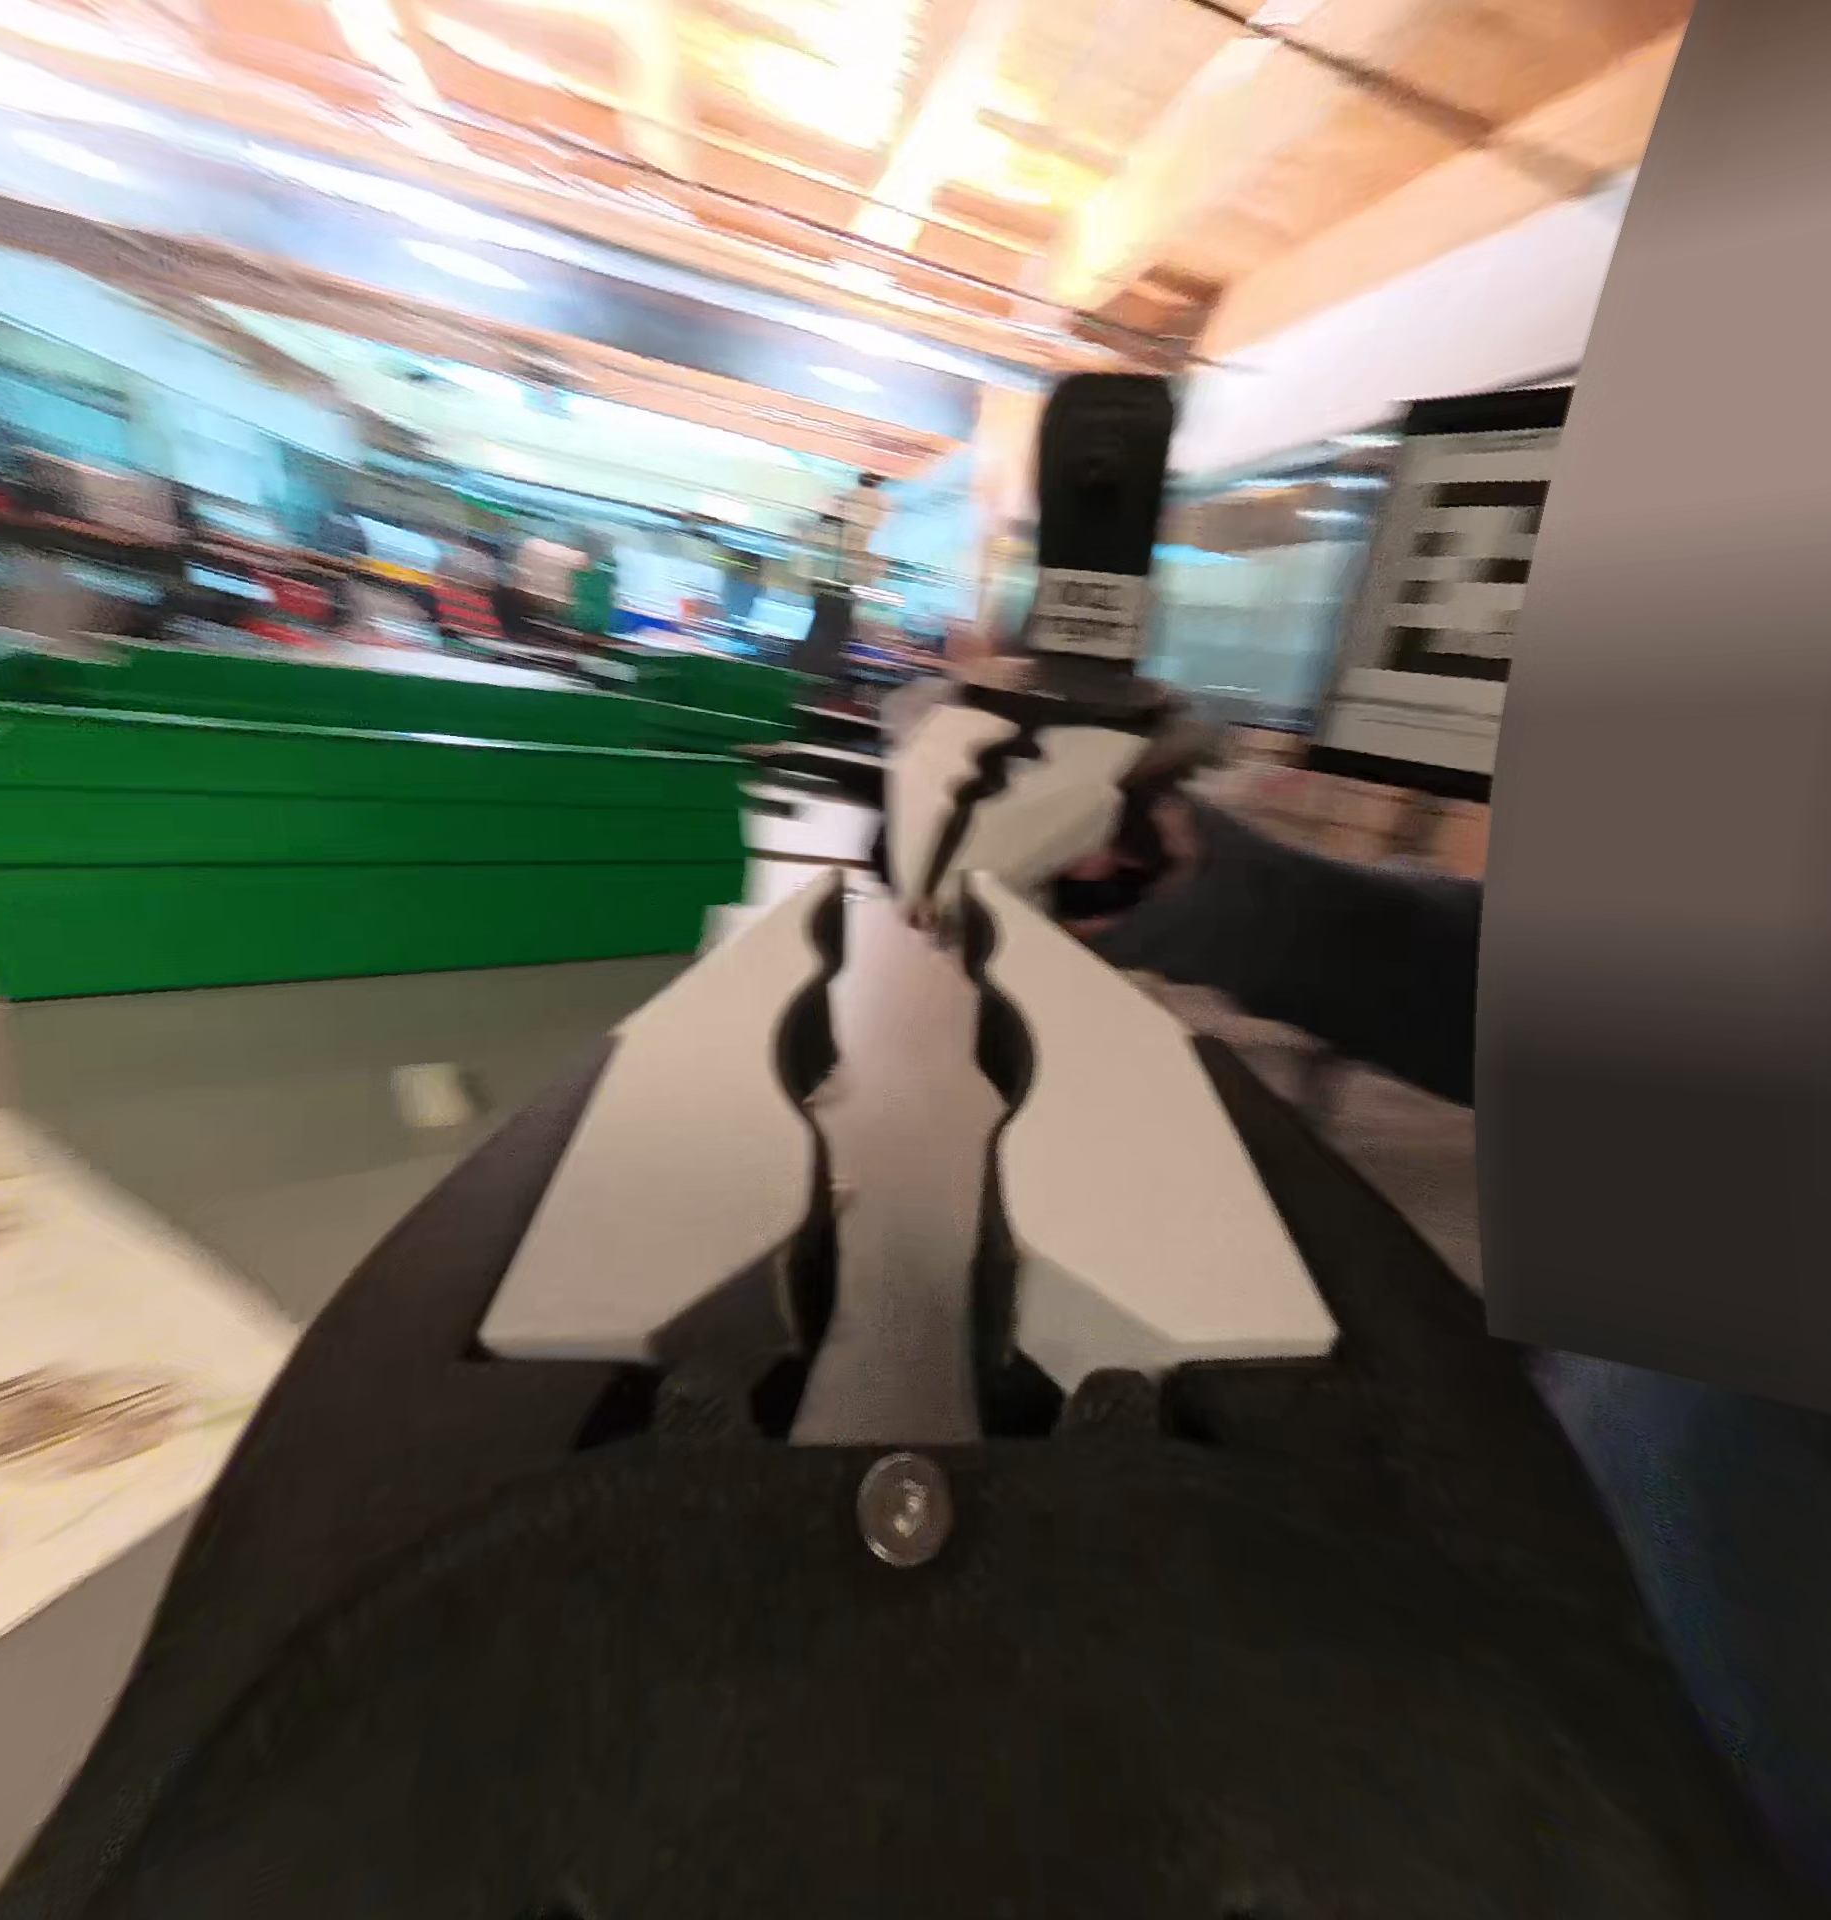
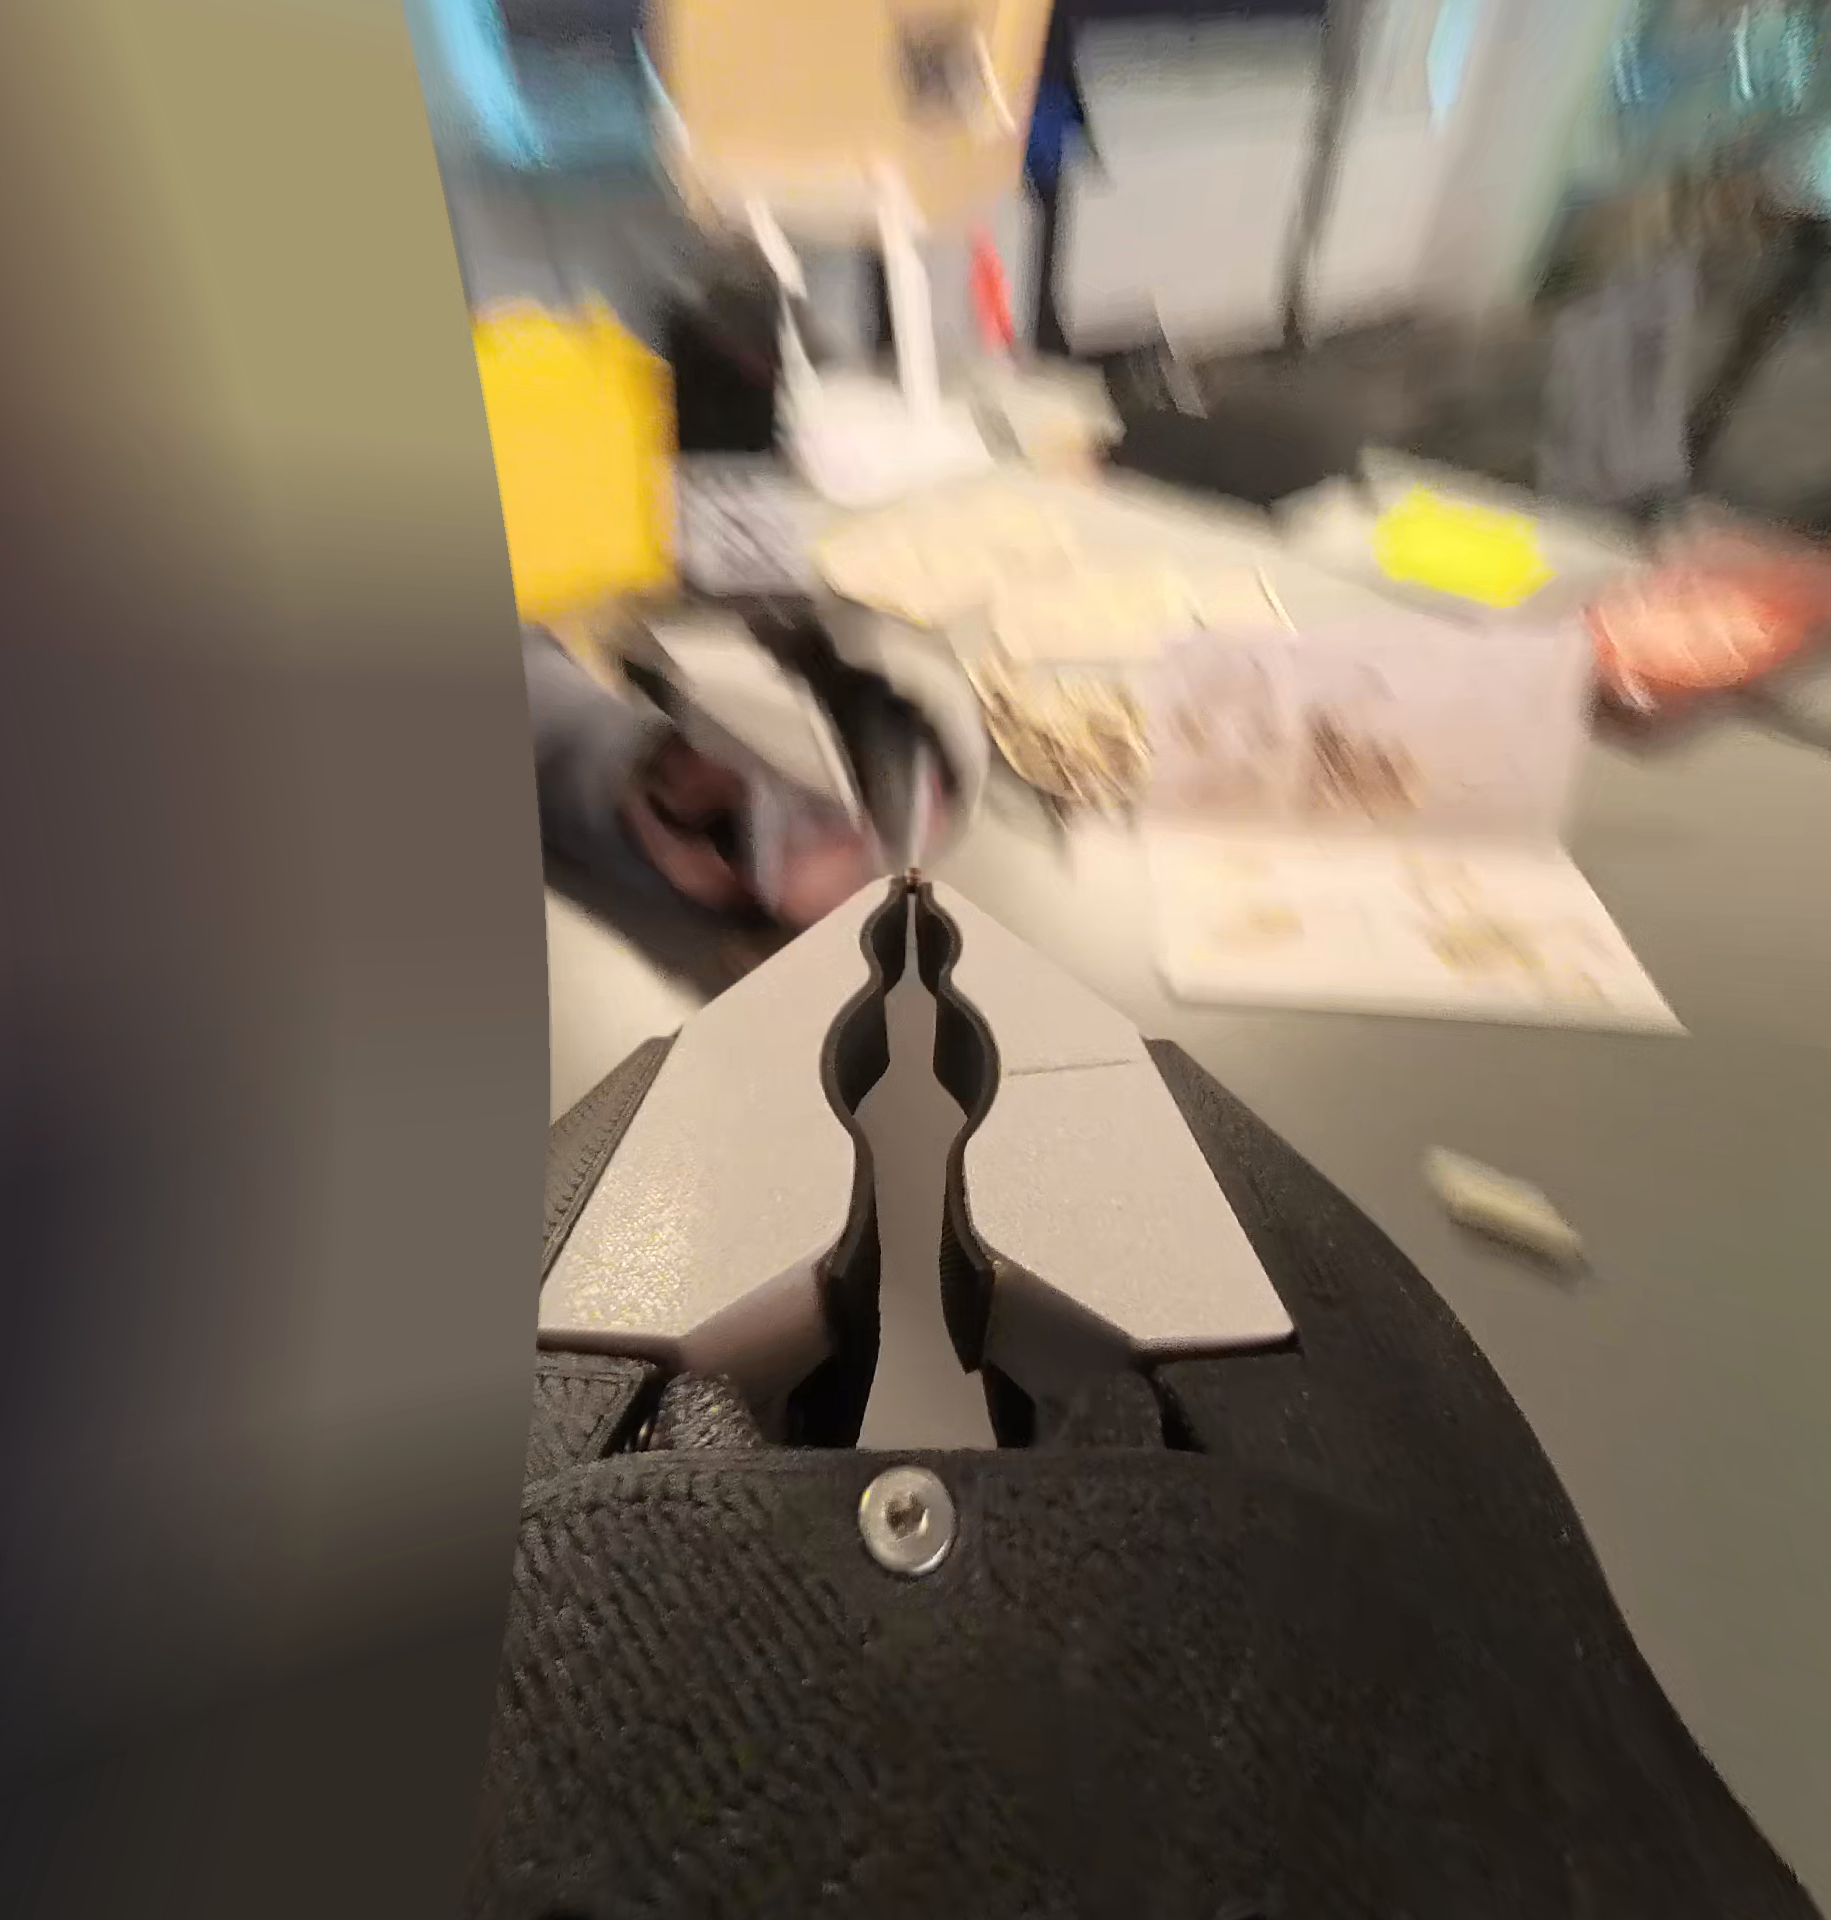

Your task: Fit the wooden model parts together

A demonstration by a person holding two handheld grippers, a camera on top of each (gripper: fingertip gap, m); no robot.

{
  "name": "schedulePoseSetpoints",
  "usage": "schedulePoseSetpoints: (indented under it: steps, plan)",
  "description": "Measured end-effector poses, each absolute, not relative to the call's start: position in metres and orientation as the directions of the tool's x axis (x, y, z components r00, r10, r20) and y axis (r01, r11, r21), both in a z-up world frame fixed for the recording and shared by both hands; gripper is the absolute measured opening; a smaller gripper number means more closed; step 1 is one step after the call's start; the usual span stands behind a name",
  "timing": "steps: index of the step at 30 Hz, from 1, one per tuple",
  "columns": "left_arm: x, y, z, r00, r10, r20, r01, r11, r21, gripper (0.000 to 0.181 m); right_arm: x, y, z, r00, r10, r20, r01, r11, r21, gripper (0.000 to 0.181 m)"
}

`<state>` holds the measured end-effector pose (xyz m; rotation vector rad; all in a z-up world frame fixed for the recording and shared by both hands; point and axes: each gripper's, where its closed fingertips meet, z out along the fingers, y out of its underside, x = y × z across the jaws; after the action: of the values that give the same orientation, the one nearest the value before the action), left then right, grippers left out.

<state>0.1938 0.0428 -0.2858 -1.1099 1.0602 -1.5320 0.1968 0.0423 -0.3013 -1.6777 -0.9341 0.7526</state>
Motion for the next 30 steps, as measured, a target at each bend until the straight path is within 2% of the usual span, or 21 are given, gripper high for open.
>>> schedulePoseSetpoints:
  steps: [1, 4, 9, 15, 24, 30]
  plan:
    - [0.192, 0.053, -0.285, -0.075, -0.986, 0.147, 0.208, -0.159, -0.965, 0.025, 0.202, 0.046, -0.316, 0.519, 0.855, -0.023, 0.314, -0.215, -0.925, 0.0]
    - [0.184, 0.081, -0.282, 0.091, -0.982, 0.166, 0.248, -0.139, -0.959, 0.027, 0.214, 0.05, -0.359, 0.527, 0.85, 0.024, 0.555, -0.323, -0.766, 0.0]
    - [0.173, 0.101, -0.281, 0.172, -0.958, 0.229, 0.292, -0.173, -0.941, 0.025, 0.214, 0.052, -0.392, 0.48, 0.876, 0.05, 0.732, -0.368, -0.574, 0.0]
    - [0.173, 0.099, -0.28, 0.154, -0.961, 0.229, 0.294, -0.176, -0.939, 0.022, 0.219, 0.053, -0.397, 0.465, 0.885, 0.026, 0.811, -0.413, -0.414, 0.0]
    - [0.171, 0.1, -0.277, 0.161, -0.962, 0.222, 0.315, -0.163, -0.935, 0.02, 0.217, 0.054, -0.401, 0.448, 0.894, -0.008, 0.858, -0.432, -0.278, 0.0]
    - [0.171, 0.101, -0.277, 0.164, -0.96, 0.225, 0.317, -0.165, -0.934, 0.02, 0.217, 0.054, -0.399, 0.446, 0.895, -0.007, 0.868, -0.434, -0.24, 0.0]
